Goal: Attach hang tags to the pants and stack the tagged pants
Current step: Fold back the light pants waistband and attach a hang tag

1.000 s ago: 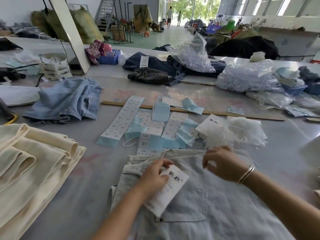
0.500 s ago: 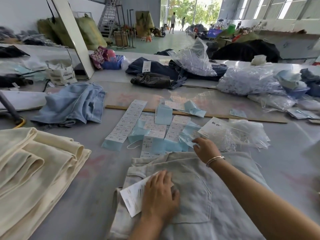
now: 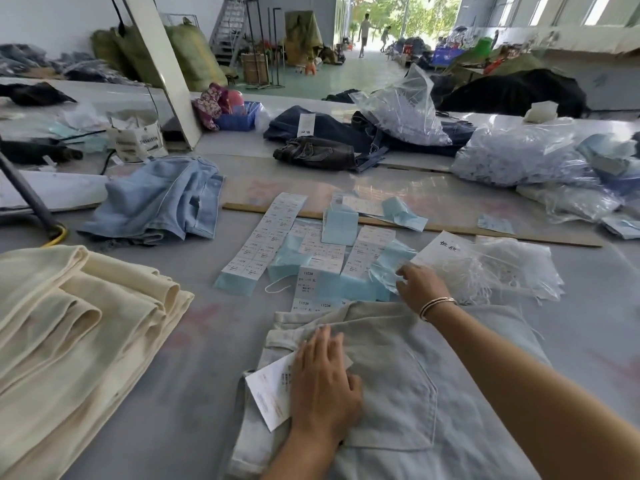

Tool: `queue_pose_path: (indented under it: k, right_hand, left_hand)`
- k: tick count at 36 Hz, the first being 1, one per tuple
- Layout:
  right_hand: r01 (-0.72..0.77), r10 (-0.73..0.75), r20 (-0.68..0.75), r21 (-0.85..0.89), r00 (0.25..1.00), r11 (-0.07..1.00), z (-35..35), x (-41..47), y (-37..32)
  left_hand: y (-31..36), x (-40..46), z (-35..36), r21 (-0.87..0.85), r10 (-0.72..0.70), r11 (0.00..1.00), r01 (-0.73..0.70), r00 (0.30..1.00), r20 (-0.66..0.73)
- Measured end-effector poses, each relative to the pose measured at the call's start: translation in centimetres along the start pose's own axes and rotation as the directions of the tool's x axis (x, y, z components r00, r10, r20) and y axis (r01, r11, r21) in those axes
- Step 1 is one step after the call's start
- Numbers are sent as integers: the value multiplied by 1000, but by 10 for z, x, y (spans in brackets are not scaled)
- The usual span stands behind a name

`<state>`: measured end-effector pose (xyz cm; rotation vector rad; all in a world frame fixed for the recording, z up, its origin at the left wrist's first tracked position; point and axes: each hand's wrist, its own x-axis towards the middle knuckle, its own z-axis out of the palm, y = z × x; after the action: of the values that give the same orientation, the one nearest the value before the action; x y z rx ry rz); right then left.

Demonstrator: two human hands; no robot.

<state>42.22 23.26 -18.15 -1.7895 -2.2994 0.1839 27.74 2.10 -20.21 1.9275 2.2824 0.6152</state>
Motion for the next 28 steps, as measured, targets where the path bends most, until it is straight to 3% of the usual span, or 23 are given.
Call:
queue_pose_path:
  k: [3, 10, 12, 14, 16, 18, 20, 22, 24, 26, 28]
  right_hand:
    - [71, -52, 113, -168, 992, 983, 0, 3, -6]
    - [-37, 55, 69, -248, 996, 968, 14, 1, -23]
    - [-58, 72, 65, -185, 995, 981, 10, 2, -24]
    - [-123, 122, 18, 69, 992, 990, -2, 3, -26]
    - [-178, 190, 21, 463, 982, 868, -21, 0, -32]
    - [-247, 236, 129, 776, 963, 580, -42, -11, -37]
    - [-323, 204, 276, 913, 939, 250, -56, -30, -38]
    - [-402, 166, 391, 915, 905, 42, -62, -52, -36]
    - [-480, 150, 478, 877, 865, -24, -58, -75, -30]
    - [-537, 137, 531, 843, 836, 8, -51, -96, -22]
    - [-575, 155, 554, 788, 818, 219, -44, -111, -13]
  left_hand:
    - [1, 0, -1, 4, 13, 1000, -12, 1000, 0]
    - [-1, 0, -1, 0, -1, 1000, 1, 1000, -6]
    - [-1, 1, 2, -44, -7, 999, 6, 1000, -23]
    - [-3, 1, 4, -100, -2, 995, -4, 998, -58]
    - [-4, 2, 5, -150, 17, 988, -35, 993, -117]
    - [-5, 3, 6, -170, 32, 983, -63, 983, -179]
    - [-6, 4, 4, -181, 43, 980, -86, 972, -231]
    - [-6, 4, -1, -183, 34, 980, -80, 970, -242]
    - [-5, 2, -4, -214, 2, 976, -51, 975, -223]
    - [-5, 1, -5, -251, -36, 968, -16, 979, -203]
    - [-5, 2, -5, -273, -72, 962, 14, 977, -202]
